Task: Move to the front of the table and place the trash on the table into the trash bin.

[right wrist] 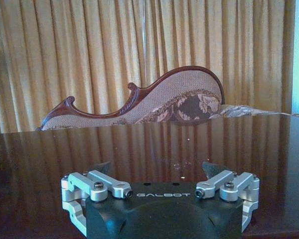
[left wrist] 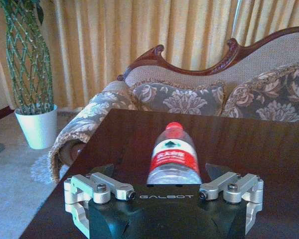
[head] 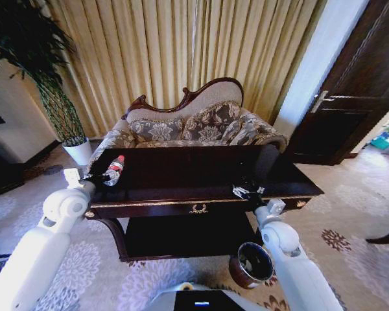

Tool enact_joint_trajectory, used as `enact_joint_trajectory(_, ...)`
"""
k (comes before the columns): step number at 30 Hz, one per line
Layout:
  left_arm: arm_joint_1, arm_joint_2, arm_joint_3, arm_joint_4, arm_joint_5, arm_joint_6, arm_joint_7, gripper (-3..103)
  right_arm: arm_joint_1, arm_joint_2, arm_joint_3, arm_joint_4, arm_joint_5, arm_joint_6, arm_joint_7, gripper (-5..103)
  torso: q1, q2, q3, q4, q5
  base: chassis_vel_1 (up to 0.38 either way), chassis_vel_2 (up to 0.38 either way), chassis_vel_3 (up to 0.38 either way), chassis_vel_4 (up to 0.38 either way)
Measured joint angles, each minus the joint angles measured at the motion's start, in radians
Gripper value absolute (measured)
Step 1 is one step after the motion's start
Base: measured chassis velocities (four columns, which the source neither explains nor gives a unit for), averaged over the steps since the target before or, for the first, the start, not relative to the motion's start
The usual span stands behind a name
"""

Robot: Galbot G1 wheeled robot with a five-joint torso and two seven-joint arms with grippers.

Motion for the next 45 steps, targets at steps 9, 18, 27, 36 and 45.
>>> enact_joint_trajectory(9, -0.009, 0.002, -0.007, 0.037, 0.005, -0.002, 0.030, 100, -0.002, 0.001, 0.000, -0.003, -0.001, 0.002, 0.000, 100, 0.000, 0.000, 0.000, 0.0000, 0.0001, 0.000, 0.000, 0.000, 0.000)
enact_joint_trajectory(18, 0.004, -0.005, -0.019, 0.029, 0.007, -0.004, 0.046, 100, 0.015, -0.023, 0.007, 0.051, 0.060, 0.004, 0.032, 100, 0.000, 0.000, 0.000, -0.0001, 0.0007, 0.000, 0.000, 0.000, 0.000)
enact_joint_trajectory(27, 0.030, -0.008, -0.040, 0.035, 0.009, -0.004, 0.057, 100, 0.042, -0.073, 0.001, 0.097, 0.116, -0.032, 0.070, 100, 0.000, 0.000, 0.000, -0.0001, 0.0004, 0.000, 0.000, 0.000, 0.000)
enact_joint_trajectory(36, 0.026, 0.019, -0.051, 0.067, 0.010, -0.005, 0.083, 100, 0.058, -0.099, -0.014, 0.100, 0.122, -0.040, 0.070, 100, 0.000, 0.000, 0.000, -0.0001, 0.0003, 0.000, 0.000, 0.000, 0.000)
enact_joint_trajectory(45, 0.060, 0.035, -0.077, 0.037, 0.021, -0.005, 0.113, 100, 0.057, -0.096, -0.022, 0.087, 0.118, -0.040, 0.070, 100, 0.000, 0.000, 0.000, 0.0000, 0.0003, 0.000, 0.000, 0.000, 0.000)
